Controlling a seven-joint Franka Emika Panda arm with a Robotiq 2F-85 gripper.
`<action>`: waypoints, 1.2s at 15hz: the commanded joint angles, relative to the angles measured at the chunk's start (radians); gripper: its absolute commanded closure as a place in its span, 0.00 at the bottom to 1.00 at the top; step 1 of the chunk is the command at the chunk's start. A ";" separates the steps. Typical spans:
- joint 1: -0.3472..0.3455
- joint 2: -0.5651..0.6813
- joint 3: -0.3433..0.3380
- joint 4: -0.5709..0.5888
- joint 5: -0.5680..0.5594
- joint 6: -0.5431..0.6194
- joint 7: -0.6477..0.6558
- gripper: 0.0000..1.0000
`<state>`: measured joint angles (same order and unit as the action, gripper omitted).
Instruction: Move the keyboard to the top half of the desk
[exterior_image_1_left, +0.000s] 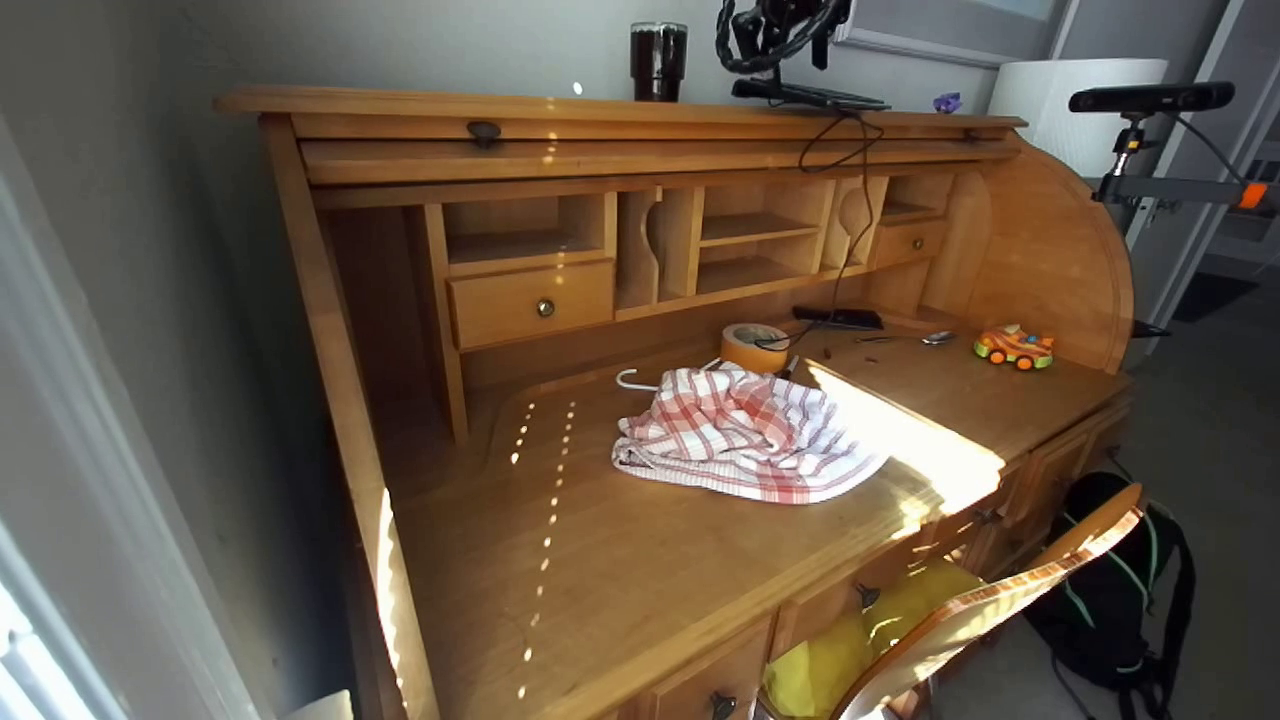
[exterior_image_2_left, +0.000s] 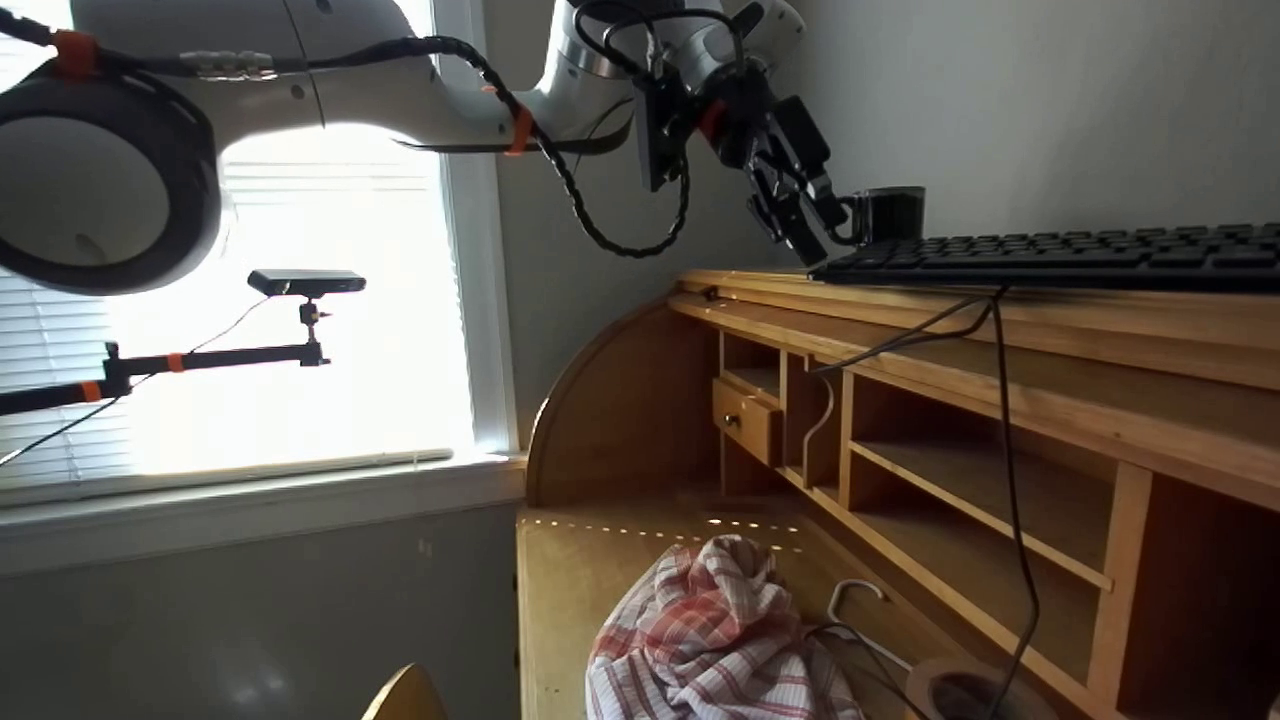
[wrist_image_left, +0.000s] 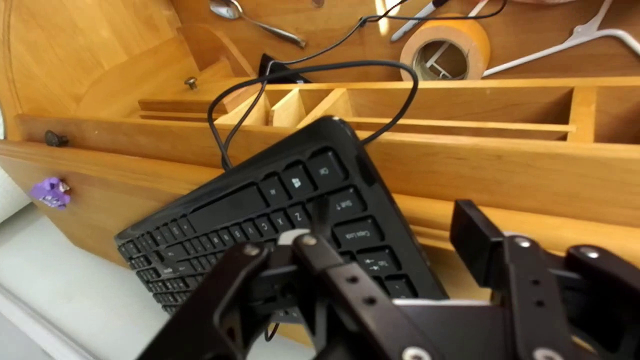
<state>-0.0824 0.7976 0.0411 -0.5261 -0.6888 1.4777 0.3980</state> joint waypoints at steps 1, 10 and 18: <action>-0.071 -0.035 0.069 -0.044 0.117 -0.050 -0.024 0.66; -0.147 -0.058 0.148 -0.042 0.208 -0.013 -0.072 1.00; -0.139 -0.134 0.191 -0.086 0.229 -0.169 -0.068 1.00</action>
<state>-0.2157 0.7304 0.2227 -0.5427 -0.4767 1.3873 0.2987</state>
